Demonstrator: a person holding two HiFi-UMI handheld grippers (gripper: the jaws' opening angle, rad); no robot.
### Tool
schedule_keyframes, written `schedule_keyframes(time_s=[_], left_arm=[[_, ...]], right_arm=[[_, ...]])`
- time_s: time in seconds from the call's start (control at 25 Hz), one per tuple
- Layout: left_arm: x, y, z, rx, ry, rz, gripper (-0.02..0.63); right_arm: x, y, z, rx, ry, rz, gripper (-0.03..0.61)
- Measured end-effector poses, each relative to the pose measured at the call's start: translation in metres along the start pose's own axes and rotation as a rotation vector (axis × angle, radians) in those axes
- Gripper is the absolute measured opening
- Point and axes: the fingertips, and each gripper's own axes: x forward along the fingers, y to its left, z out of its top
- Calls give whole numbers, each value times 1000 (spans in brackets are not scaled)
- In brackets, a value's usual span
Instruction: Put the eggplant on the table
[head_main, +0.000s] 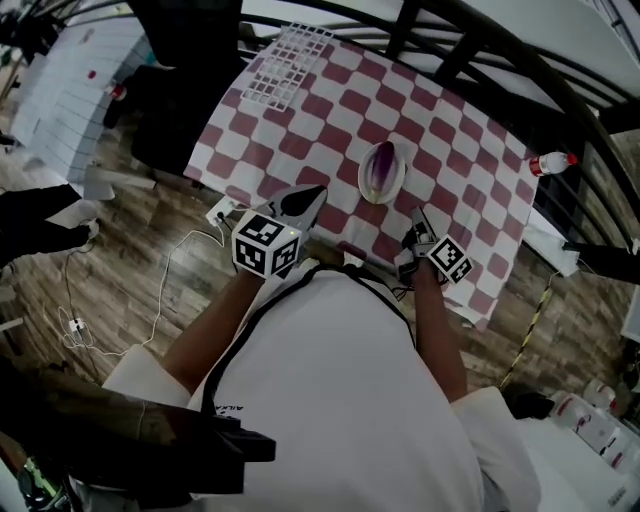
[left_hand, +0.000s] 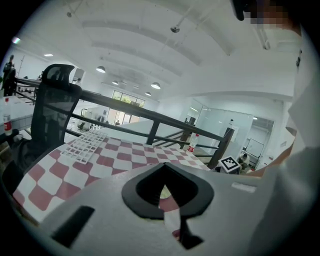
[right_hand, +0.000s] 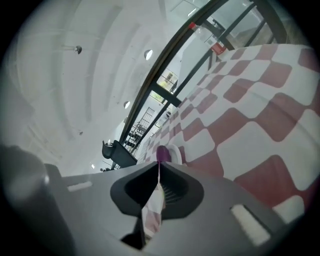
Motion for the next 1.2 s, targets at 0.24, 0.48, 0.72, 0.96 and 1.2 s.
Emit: schedule_keyframes(time_s=[0.24,0.48,0.72,0.96,1.2], left_arm=[[11,-19,12,29,-10,-74,5],[17,-39,21,51,-18,-135,5],[16,-54,23,63,-23,-173,5],[11,-57,23,64,-25,-175,5],[12,-58,24,66,-26,-172,5]], right_arm=[[-43,35,10,-62,-74,68,6],[-91,77,16,-197,-135,125,6],[-128,118,19,-339,-171,159,6],[-143,143,24,-444,-192,166,6],[-138,144,24,-456,-183,167,6]])
